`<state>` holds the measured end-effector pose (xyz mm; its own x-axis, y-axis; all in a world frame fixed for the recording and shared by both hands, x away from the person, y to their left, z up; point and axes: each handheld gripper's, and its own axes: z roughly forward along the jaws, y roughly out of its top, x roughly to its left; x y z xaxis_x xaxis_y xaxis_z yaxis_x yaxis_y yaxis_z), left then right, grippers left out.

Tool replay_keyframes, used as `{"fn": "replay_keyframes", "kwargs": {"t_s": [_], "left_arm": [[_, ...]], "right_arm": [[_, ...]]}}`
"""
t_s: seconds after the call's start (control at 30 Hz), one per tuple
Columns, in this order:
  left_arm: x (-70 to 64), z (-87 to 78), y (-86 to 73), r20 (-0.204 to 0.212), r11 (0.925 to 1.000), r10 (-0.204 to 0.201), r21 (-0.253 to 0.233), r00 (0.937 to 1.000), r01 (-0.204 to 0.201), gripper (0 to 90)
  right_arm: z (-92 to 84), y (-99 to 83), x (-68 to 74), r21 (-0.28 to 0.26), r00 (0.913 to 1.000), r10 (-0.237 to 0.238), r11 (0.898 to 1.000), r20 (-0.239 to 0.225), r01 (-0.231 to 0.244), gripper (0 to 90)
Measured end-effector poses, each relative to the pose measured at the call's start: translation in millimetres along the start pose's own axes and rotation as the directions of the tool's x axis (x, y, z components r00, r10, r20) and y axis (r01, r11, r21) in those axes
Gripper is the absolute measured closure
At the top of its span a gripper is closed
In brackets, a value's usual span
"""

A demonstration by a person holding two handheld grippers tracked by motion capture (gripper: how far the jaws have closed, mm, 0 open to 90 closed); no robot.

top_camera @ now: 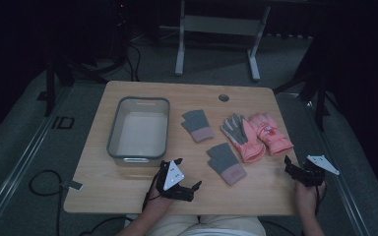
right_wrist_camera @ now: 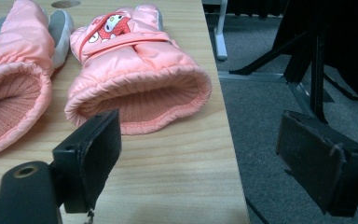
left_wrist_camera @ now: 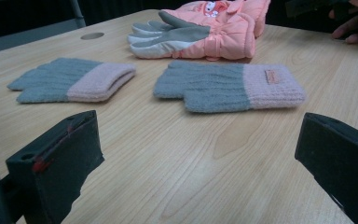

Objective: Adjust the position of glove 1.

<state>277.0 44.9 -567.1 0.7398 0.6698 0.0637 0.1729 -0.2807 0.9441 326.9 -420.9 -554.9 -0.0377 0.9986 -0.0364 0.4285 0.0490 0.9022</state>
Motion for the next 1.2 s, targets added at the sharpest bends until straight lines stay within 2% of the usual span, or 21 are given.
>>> {"fn": "replay_keyframes", "kwargs": {"t_s": [0.27,0.43,0.67,0.83,0.93,1.2], "left_arm": [[1.2,-0.7,-0.3,-0.001,0.9999,-0.014,-0.005,0.9999,0.014,0.0],[1.4,-1.0,-0.5,0.005,0.9999,-0.014,-0.008,0.9999,0.014,0.0],[0.9,-1.2,-0.5,0.006,0.9999,-0.008,-0.010,0.9999,0.008,0.0],[1.3,-1.2,-0.6,0.005,0.9999,-0.012,-0.010,0.9999,0.012,0.0],[1.4,-1.2,-0.6,0.005,0.9999,-0.014,-0.011,0.9999,0.014,0.0],[1.3,-1.2,-0.6,0.008,0.9999,-0.012,-0.010,0.9999,0.012,0.0]], "right_arm": [[-0.3,0.4,1.4,0.024,0.9998,-0.005,1.000,-0.018,0.005,14.0],[-0.9,1.7,4.9,0.029,0.9992,-0.033,0.999,-0.021,0.034,14.0],[-2.5,6.1,5.6,0.049,0.9992,-0.041,0.998,0.003,0.041,14.0],[-14.0,19.6,1.1,0.021,0.9998,-0.019,1.000,0.003,0.019,14.0],[-17.3,25.7,1.0,0.015,0.9993,-0.034,0.999,0.011,0.034,14.0],[-24.9,40.5,2.5,-0.016,0.9995,-0.031,0.999,-0.010,0.030,14.0]]}}
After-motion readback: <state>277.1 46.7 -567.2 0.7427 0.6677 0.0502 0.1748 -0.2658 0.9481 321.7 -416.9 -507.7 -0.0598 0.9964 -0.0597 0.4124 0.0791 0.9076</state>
